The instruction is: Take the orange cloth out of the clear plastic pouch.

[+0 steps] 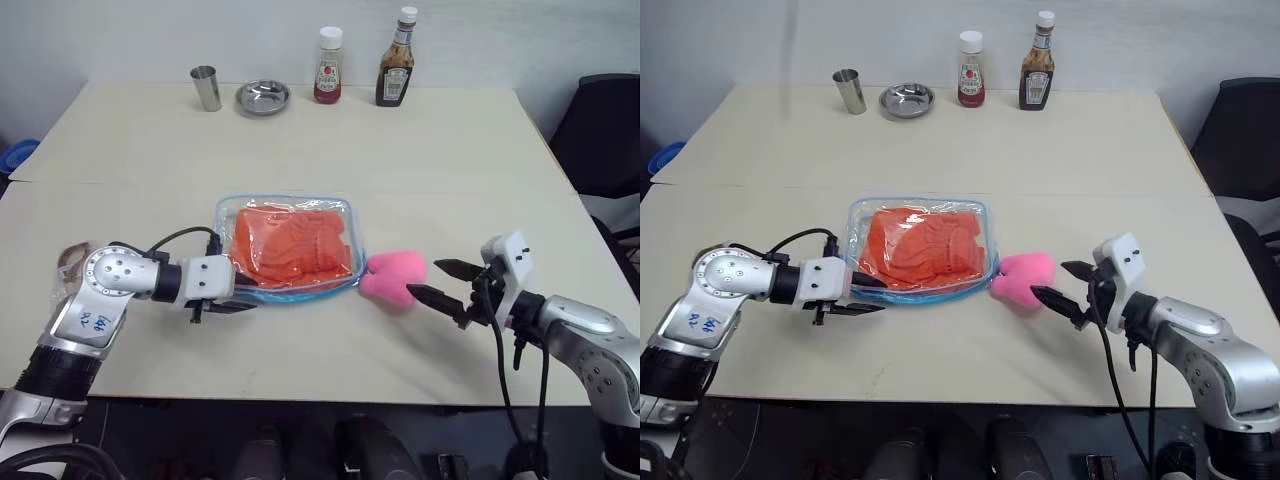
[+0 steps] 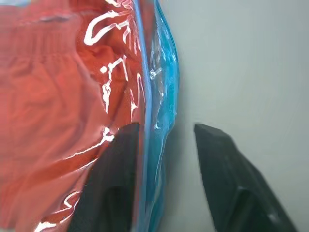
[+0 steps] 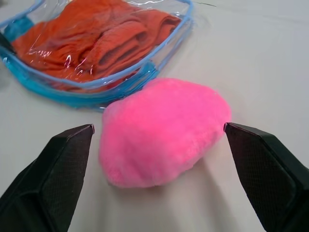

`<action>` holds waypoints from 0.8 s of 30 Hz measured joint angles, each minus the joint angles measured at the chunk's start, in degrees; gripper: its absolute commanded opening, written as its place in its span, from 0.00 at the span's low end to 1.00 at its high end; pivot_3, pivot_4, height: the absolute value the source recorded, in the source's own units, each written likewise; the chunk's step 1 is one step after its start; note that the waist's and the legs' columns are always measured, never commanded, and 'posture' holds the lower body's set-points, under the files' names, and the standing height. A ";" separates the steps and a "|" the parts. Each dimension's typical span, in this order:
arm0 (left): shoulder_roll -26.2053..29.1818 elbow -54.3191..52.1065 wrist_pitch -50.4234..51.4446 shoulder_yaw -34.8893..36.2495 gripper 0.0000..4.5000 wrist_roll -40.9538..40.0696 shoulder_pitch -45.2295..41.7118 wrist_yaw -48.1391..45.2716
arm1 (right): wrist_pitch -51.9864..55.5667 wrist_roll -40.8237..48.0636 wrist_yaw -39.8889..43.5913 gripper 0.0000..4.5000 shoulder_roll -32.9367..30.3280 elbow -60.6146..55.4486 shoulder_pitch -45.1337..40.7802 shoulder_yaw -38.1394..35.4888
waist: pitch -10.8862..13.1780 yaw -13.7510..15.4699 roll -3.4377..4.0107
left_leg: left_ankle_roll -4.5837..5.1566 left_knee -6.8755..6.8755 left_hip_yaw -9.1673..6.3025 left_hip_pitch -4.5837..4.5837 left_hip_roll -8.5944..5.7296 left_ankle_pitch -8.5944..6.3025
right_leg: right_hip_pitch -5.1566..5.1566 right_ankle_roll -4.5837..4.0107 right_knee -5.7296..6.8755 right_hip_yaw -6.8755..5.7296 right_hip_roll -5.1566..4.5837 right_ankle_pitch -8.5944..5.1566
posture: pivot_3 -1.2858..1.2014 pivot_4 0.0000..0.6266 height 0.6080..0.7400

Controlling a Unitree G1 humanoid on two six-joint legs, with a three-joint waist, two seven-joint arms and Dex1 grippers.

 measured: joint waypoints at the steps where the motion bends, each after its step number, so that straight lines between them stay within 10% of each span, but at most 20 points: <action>1: 0.18 -1.67 3.33 1.17 0.56 -2.55 0.02 -0.24 | 0.88 0.43 -0.59 1.00 0.37 0.97 -1.10 0.00 | 0.00 -0.02 0.00 | 0.00 0.00 0.00 0.00 -0.01 0.00 | 0.00 0.00 0.01 0.01 0.00 0.00 | 0.52 0.24 1.00; 8: 2.15 -12.11 23.70 8.42 0.57 -19.21 -2.12 -0.13 | 6.11 1.01 -2.38 0.96 2.41 9.97 -8.22 1.80 | 0.00 -0.04 0.01 | -0.01 -0.01 -0.01 0.00 -0.01 0.01 | 0.00 0.00 0.00 0.01 0.01 0.00 | 0.52 0.24 1.00; 21: 1.69 -15.17 27.06 9.06 0.57 -20.42 -2.61 4.51 | 3.94 3.45 3.97 0.04 1.03 4.00 -4.50 1.52 | 0.00 0.08 0.01 | -0.01 -0.02 -0.01 -0.01 -0.03 0.01 | 0.00 0.00 -0.05 0.02 0.02 0.00 | 0.52 0.24 1.00; 24: 1.02 -14.99 26.93 8.18 0.57 -19.96 -3.32 4.97 | -0.65 2.31 6.55 0.00 -0.87 -0.01 -3.66 1.49 | 0.00 0.04 0.01 | -0.01 -0.02 -0.02 -0.01 -0.03 0.01 | 0.00 0.00 -0.10 0.02 0.03 0.00 | 0.52 0.24 1.00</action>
